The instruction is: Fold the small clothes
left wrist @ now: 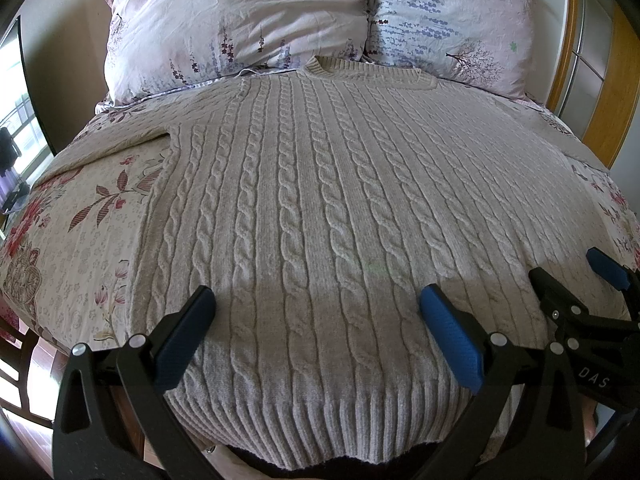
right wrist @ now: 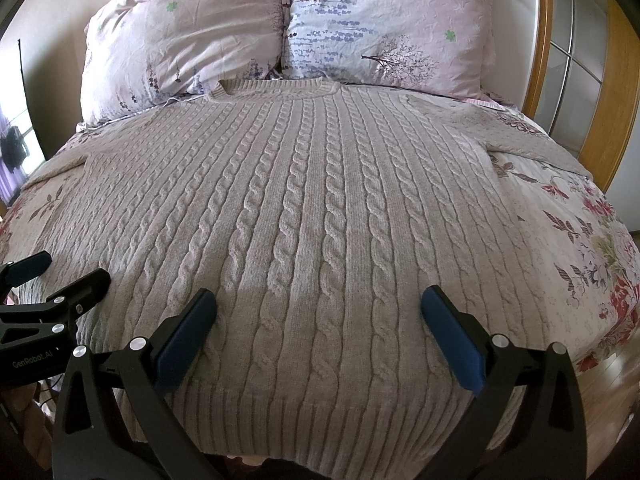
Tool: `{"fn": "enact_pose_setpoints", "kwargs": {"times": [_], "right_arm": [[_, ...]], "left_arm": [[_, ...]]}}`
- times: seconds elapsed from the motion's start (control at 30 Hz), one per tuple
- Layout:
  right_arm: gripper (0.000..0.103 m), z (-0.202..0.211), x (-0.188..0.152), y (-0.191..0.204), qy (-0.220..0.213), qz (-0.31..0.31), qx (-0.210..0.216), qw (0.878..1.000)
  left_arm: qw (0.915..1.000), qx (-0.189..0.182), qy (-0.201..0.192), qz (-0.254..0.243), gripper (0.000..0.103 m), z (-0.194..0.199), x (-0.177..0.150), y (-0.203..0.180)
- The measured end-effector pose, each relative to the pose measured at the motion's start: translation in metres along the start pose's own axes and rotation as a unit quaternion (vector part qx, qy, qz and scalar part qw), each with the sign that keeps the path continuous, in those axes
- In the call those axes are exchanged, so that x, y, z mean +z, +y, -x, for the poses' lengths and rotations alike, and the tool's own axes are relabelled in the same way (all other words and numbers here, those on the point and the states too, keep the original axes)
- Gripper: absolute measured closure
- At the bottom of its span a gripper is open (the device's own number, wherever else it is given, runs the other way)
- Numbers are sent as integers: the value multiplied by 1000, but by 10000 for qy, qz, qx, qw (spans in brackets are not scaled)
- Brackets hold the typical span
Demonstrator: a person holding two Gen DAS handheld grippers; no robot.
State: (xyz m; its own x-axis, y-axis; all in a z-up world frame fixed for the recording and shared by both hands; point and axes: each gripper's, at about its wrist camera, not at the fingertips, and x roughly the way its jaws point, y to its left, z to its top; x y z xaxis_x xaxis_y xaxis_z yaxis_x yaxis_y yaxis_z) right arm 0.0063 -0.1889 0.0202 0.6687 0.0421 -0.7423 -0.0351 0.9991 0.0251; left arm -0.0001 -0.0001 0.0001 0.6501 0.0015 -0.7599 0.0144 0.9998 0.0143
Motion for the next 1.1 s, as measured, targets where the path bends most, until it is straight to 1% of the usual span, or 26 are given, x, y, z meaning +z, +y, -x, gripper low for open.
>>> {"fn": "enact_pose_setpoints", "kwargs": {"times": [0.4, 0.53, 0.63, 0.73, 0.87, 1.03, 1.1], "right_arm": [[1, 0, 0, 0, 10, 8, 2, 10000], [1, 1, 4, -7, 89, 74, 43, 9999], [1, -1, 5, -4, 116, 154, 94, 9998], [1, -3, 6, -2, 149, 318, 220, 9991], [1, -8, 12, -5, 293, 560, 525, 9966], [1, -10, 15, -9, 346, 714, 687, 9945], [1, -12, 24, -16, 435, 623, 829, 9937]], "left_arm": [[10000, -1, 5, -1, 2, 0, 0, 0], [10000, -15, 71, 0, 2, 0, 1, 0], [9999, -37, 161, -44, 2, -3, 5, -1], [9995, -76, 295, -122, 2, -5, 9, -1], [9984, -142, 485, -246, 2, -10, 15, 1], [9969, -268, 642, -367, 2, -13, 21, 2], [9966, -298, 673, -373, 2, -15, 26, 4]]}}
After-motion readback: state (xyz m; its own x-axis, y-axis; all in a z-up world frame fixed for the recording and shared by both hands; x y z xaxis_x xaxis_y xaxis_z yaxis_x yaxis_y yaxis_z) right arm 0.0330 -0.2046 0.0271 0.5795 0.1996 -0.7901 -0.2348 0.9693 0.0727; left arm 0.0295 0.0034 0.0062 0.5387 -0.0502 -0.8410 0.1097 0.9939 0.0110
